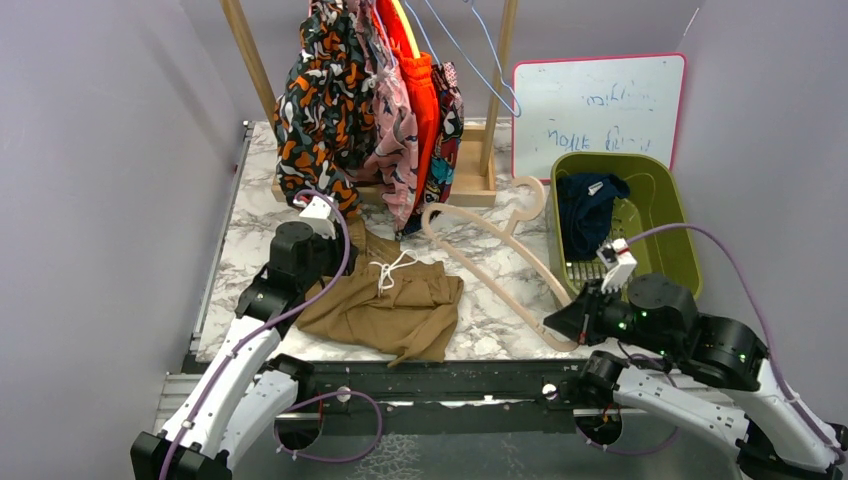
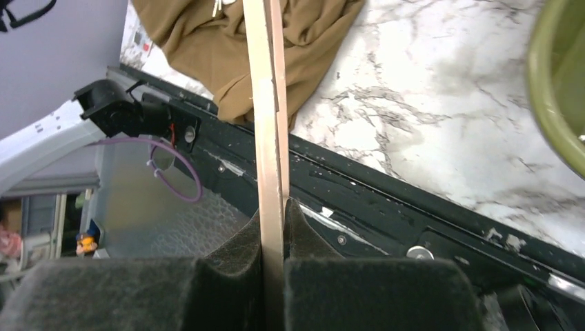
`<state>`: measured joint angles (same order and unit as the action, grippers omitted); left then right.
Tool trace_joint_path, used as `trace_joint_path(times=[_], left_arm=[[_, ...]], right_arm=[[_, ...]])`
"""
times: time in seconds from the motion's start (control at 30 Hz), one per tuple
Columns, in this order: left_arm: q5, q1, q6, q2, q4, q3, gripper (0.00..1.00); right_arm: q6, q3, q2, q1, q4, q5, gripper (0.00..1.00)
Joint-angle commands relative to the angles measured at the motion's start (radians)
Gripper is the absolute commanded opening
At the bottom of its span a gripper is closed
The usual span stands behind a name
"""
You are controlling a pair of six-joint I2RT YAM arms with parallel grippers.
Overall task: Remove the shorts from the hanger
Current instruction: Remove the shorts from the hanger, then place the hanger on the clothes rod.
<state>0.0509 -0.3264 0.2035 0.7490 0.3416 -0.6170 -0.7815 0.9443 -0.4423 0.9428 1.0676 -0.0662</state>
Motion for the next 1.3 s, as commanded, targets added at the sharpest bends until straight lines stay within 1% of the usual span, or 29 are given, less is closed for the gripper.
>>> trace_joint_path(times=[0.0,0.1,0.2,0.4,0.5,0.7,0.9,1.03,1.1,1.2,1.27], left_arm=[[-0.028,0.005,0.002,-0.027,0.005,-0.032,0.50],[-0.016,0.006,0.002,-0.029,0.002,-0.029,0.54],[-0.008,0.005,0.001,-0.028,0.000,-0.029,0.57],[-0.005,0.005,0.002,-0.035,-0.001,-0.027,0.59],[-0.008,0.005,0.002,-0.040,-0.002,-0.027,0.61],[-0.005,0.006,0.002,-0.042,-0.006,-0.024,0.61],[-0.008,0.004,0.005,-0.046,-0.007,-0.024,0.63],[-0.007,0.004,0.005,-0.049,-0.008,-0.024,0.65],[-0.009,0.005,0.005,-0.050,-0.008,-0.023,0.66],[-0.011,0.006,0.005,-0.050,-0.007,-0.022,0.67],[-0.011,0.004,0.005,-0.050,-0.007,-0.021,0.67]], right_arm=[[-0.072,0.101,0.000,0.001,0.200,-0.151,0.01],[-0.085,0.122,-0.010,0.000,0.227,-0.173,0.01],[-0.079,0.120,-0.030,0.000,0.216,-0.174,0.01],[0.014,0.135,-0.085,0.001,0.159,-0.252,0.01],[0.105,0.140,-0.115,0.001,0.074,-0.294,0.01],[0.284,0.085,-0.148,0.001,-0.190,-0.344,0.01],[0.422,0.069,-0.216,0.000,-0.365,-0.398,0.01],[0.435,0.088,-0.288,0.001,-0.467,-0.560,0.01],[0.484,0.090,-0.325,0.000,-0.527,-0.629,0.01],[0.526,0.122,-0.397,0.001,-0.561,-0.707,0.01],[0.553,0.140,-0.434,0.000,-0.588,-0.729,0.01]])
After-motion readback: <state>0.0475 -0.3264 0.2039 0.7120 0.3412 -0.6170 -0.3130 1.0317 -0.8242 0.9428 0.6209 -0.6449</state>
